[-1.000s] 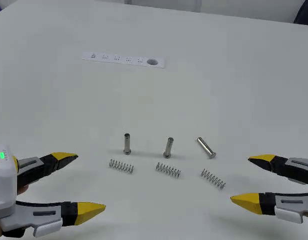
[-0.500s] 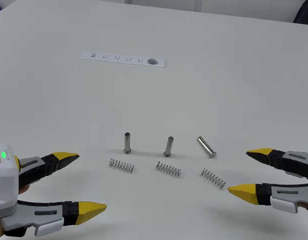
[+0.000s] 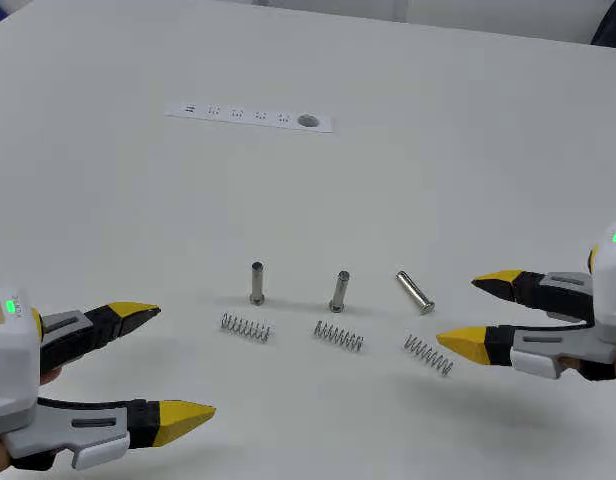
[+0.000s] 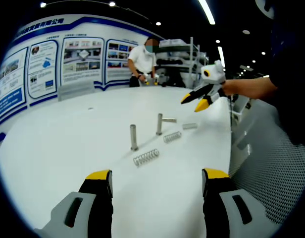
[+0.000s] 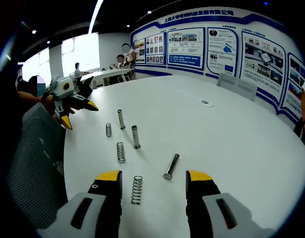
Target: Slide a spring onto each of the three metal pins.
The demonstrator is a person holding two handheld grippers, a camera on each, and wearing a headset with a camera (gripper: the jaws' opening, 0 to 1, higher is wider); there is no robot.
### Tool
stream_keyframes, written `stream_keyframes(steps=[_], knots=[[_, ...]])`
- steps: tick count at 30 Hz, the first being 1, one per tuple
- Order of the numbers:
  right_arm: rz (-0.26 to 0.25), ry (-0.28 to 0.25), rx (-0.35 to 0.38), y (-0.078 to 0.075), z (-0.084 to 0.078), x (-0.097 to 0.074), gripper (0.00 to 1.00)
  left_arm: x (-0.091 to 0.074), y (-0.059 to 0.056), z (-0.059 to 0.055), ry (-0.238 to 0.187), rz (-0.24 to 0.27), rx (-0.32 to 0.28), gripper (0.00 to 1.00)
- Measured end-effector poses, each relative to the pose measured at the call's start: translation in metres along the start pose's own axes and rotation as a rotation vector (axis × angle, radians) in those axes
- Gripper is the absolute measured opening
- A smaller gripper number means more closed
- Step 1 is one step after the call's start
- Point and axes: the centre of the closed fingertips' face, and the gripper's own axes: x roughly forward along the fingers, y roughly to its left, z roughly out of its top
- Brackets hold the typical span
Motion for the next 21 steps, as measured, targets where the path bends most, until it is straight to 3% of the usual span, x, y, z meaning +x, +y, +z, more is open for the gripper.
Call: stream_keyframes(steps=[10, 21], knots=[[-0.031, 0.036, -0.001, -0.014, 0.011, 0.021, 0.44, 0.000, -0.001, 0.000, 0.001, 0.000, 0.001, 0.75], [-0.083, 0.102, 0.033, -0.030, 0.007, 0.039, 0.35, 0.001, -0.002, -0.002, 0.003, -0.003, -0.003, 0.74]])
